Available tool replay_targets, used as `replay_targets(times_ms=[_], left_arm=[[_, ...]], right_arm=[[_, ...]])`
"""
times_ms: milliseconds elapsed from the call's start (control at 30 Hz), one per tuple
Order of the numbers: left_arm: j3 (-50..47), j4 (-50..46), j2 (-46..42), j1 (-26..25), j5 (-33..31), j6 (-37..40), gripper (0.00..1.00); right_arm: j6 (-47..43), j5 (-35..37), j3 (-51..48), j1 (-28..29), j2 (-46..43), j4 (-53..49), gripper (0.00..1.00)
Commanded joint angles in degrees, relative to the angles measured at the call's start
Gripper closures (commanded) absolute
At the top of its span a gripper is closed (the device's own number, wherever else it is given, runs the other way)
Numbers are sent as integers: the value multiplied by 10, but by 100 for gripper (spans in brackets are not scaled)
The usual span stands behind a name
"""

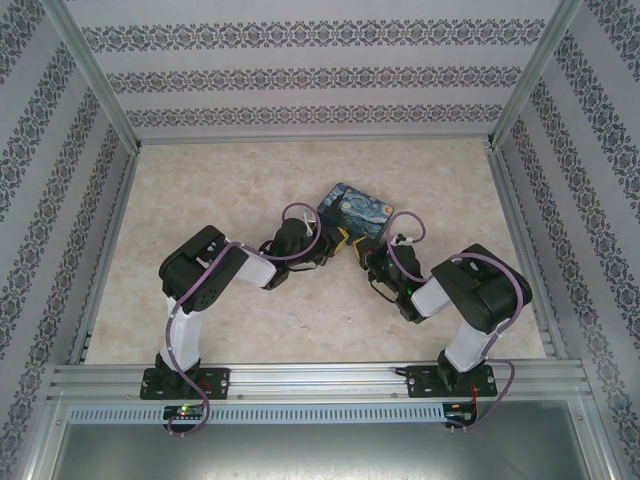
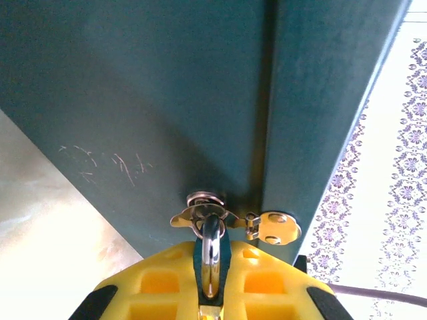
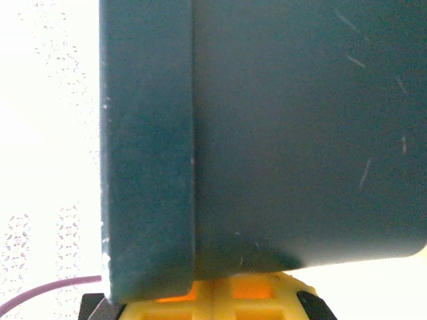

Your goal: Unlock the padlock with the key

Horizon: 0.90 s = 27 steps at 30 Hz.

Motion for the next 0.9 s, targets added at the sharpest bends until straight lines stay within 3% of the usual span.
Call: replay_targets(times_ms=[0, 433, 667, 867], left_arm=[[12, 13, 12, -46, 86, 7, 100], [9, -29, -6, -47, 77, 29, 100], [13, -70, -17, -48, 73, 55, 100], [20, -120, -29, -48, 63, 94, 100]], right_arm=[[5, -26, 43, 28, -6, 86, 100], [-130, -71, 31, 5, 1, 86, 100], [-138, -74, 39, 5, -4, 85, 100], [-92, -55, 43, 12, -23, 86, 100]])
